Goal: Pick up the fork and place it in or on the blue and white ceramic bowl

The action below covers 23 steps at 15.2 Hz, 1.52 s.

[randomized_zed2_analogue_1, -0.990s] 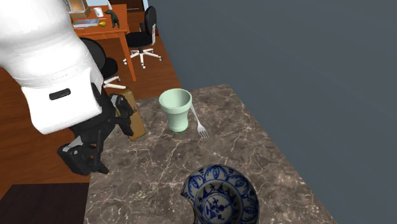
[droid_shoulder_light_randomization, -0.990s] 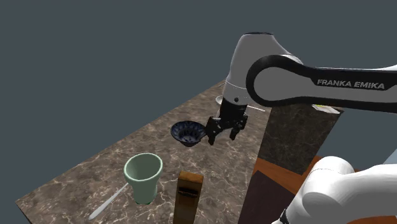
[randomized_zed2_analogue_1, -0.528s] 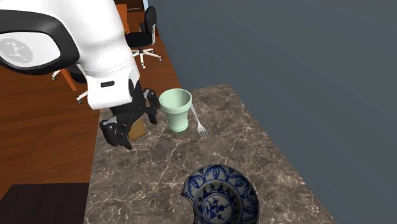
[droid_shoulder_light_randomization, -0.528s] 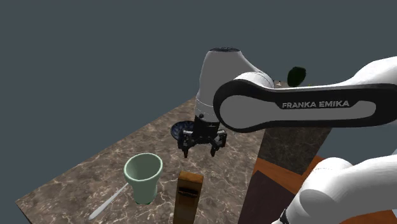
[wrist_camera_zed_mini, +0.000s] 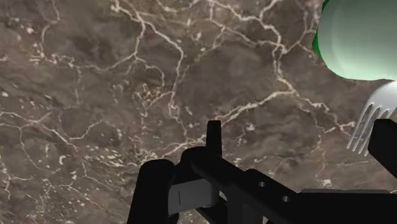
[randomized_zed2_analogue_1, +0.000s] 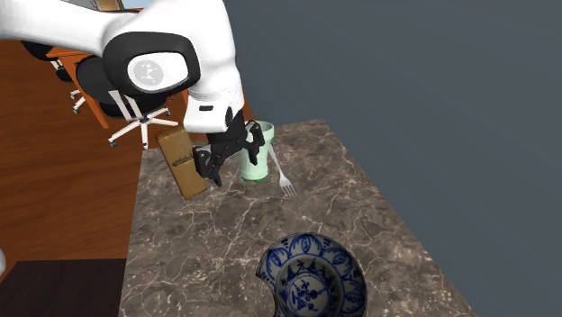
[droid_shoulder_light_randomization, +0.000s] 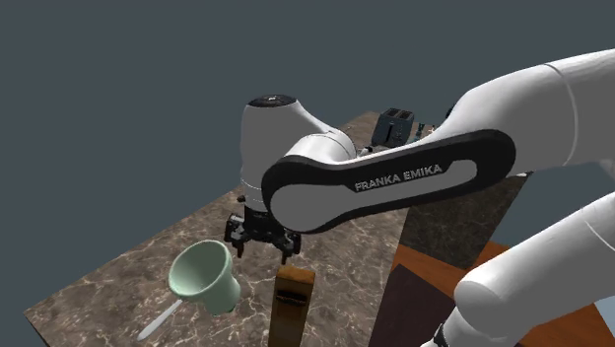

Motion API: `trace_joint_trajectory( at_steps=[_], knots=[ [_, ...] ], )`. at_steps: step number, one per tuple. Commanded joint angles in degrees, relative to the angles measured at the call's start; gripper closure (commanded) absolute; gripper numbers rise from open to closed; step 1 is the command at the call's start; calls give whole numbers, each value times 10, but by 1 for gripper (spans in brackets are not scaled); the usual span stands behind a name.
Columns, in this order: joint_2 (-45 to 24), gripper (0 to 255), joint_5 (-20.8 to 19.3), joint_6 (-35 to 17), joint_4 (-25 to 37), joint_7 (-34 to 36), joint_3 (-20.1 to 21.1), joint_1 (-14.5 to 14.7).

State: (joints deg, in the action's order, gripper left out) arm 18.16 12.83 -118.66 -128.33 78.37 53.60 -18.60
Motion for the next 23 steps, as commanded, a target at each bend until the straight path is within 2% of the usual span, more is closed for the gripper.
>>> trace_joint_trajectory(
  at_steps=[1, 3, 4, 5, 6, 9, 10, 17, 23],
  knots=[
    [-72, 0, -59, -18, 37, 98, 62, -49],
    [-172, 0, -160, -23, 79, 220, 124, -89],
    [-235, 0, -228, -17, 103, 291, 139, -88],
    [-292, 0, -288, -5, 129, 354, 134, -69],
    [-334, 0, -328, 6, 155, 401, 110, -35],
    [-421, 0, -392, 34, 236, 496, 31, 63],
    [-432, 0, -398, 38, 248, 507, 21, 75],
    [-457, 0, -425, -1, 225, 524, 0, 87],
    [-459, 0, -427, -4, 224, 525, -2, 88]
  ],
)
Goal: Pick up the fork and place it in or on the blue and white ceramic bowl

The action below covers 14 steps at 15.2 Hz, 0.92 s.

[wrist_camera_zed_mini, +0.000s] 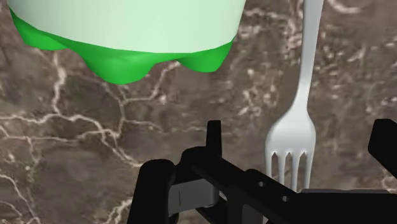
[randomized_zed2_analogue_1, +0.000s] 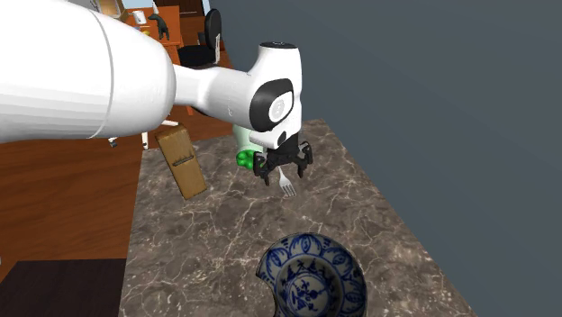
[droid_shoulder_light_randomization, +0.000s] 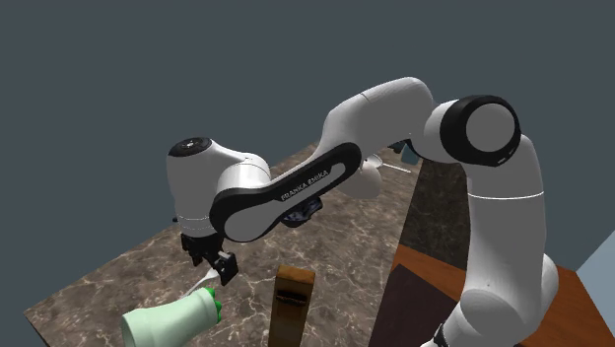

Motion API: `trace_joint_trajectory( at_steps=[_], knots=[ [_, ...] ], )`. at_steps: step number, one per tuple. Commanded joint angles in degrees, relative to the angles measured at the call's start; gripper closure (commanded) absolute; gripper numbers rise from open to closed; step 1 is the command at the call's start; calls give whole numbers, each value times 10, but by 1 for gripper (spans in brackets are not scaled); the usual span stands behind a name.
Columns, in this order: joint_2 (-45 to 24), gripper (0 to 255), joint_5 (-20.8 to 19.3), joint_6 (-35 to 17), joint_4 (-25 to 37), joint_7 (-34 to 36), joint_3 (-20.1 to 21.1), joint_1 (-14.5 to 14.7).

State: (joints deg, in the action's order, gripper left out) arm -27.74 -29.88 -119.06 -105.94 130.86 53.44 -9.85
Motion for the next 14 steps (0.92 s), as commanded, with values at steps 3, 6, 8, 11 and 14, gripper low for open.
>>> trace_joint_trajectory(
  at_steps=[3, 6, 8, 11, 14],
  knots=[
    [0, 255, 0, 0, 0, 0, 0, 0],
    [-1, 255, -1, 0, 1, 0, -1, 1],
    [0, 255, 0, -1, -1, -1, 0, -1],
    [4, 255, 2, -2, -5, -2, 2, -4],
    [8, 255, 8, 10, 5, -6, 6, -4]
  ],
)
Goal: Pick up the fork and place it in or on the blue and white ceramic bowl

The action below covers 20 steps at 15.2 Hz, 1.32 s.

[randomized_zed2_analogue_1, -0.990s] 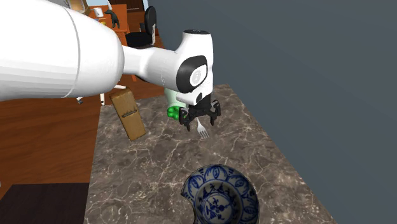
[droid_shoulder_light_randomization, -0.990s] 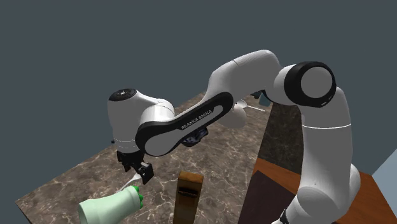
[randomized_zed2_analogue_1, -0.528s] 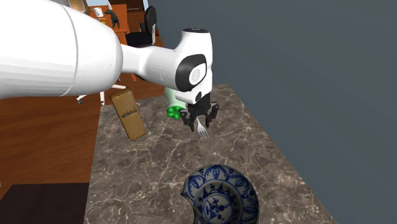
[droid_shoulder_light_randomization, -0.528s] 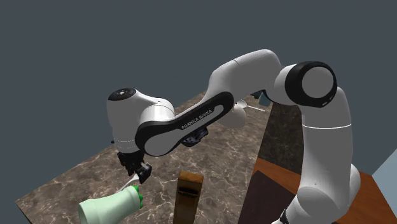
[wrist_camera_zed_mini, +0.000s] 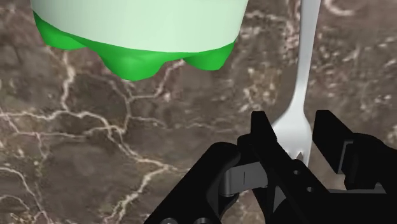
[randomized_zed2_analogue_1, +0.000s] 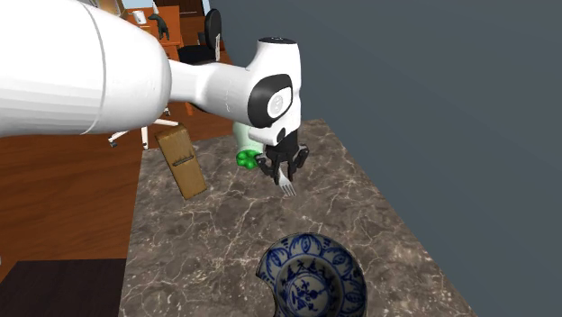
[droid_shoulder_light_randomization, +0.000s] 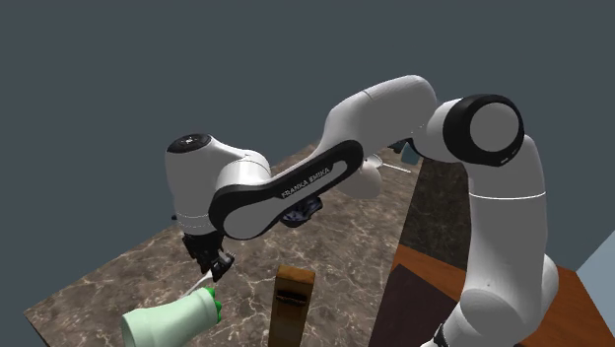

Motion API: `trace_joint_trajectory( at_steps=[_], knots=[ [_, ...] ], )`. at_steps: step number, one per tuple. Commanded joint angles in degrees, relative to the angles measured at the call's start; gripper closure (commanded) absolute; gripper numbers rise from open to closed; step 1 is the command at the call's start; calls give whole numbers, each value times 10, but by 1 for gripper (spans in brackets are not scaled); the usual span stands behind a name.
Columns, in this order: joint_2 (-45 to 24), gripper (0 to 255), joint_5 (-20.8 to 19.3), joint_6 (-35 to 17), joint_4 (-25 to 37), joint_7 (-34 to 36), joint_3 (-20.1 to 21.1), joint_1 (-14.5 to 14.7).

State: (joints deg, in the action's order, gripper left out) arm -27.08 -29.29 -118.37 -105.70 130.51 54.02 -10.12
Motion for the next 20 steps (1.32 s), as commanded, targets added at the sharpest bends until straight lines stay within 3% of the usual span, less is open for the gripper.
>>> trace_joint_trajectory(
  at_steps=[1, 20],
  knots=[
    [5, 255, 6, 9, 6, -5, 4, -4],
    [62, 255, 69, 124, 89, -50, 43, -26]
  ],
)
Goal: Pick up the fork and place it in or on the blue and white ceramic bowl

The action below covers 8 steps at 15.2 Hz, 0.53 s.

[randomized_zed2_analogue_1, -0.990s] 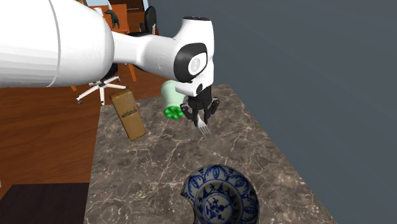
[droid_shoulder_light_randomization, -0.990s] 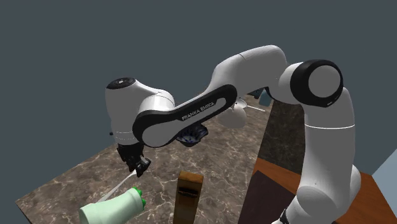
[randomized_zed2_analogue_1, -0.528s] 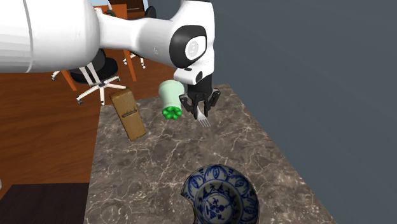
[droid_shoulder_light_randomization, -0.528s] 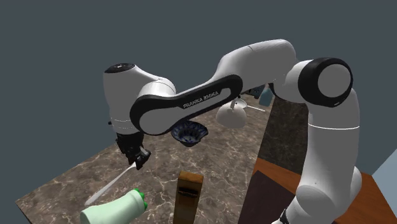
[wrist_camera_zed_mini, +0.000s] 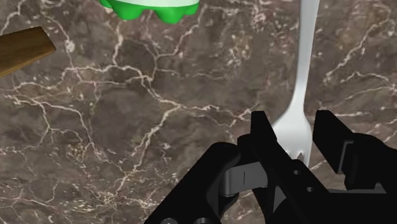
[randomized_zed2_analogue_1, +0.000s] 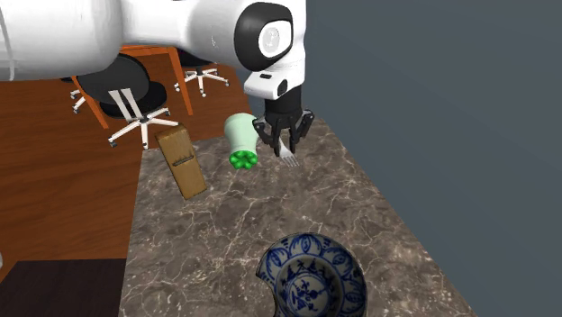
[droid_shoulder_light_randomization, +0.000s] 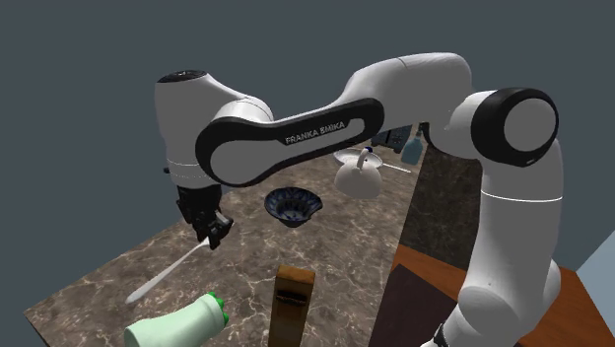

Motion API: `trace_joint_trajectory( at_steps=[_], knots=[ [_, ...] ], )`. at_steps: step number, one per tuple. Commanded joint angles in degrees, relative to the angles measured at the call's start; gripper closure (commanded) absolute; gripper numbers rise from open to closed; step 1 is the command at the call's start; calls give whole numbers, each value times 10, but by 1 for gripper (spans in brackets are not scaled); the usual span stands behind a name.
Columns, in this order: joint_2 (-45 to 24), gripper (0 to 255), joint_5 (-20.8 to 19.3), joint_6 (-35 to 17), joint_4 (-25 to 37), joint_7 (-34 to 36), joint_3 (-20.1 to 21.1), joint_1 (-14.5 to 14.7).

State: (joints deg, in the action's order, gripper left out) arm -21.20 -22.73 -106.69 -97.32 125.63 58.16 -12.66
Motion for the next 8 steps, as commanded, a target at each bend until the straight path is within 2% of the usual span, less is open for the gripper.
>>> trace_joint_trajectory(
  at_steps=[1, 7, 8],
  knots=[
    [5, 255, 5, 14, 11, -4, 3, -1],
    [12, 255, 15, 54, 48, -12, 8, 2],
    [29, 255, 28, 45, 30, -29, 13, -22]
  ],
)
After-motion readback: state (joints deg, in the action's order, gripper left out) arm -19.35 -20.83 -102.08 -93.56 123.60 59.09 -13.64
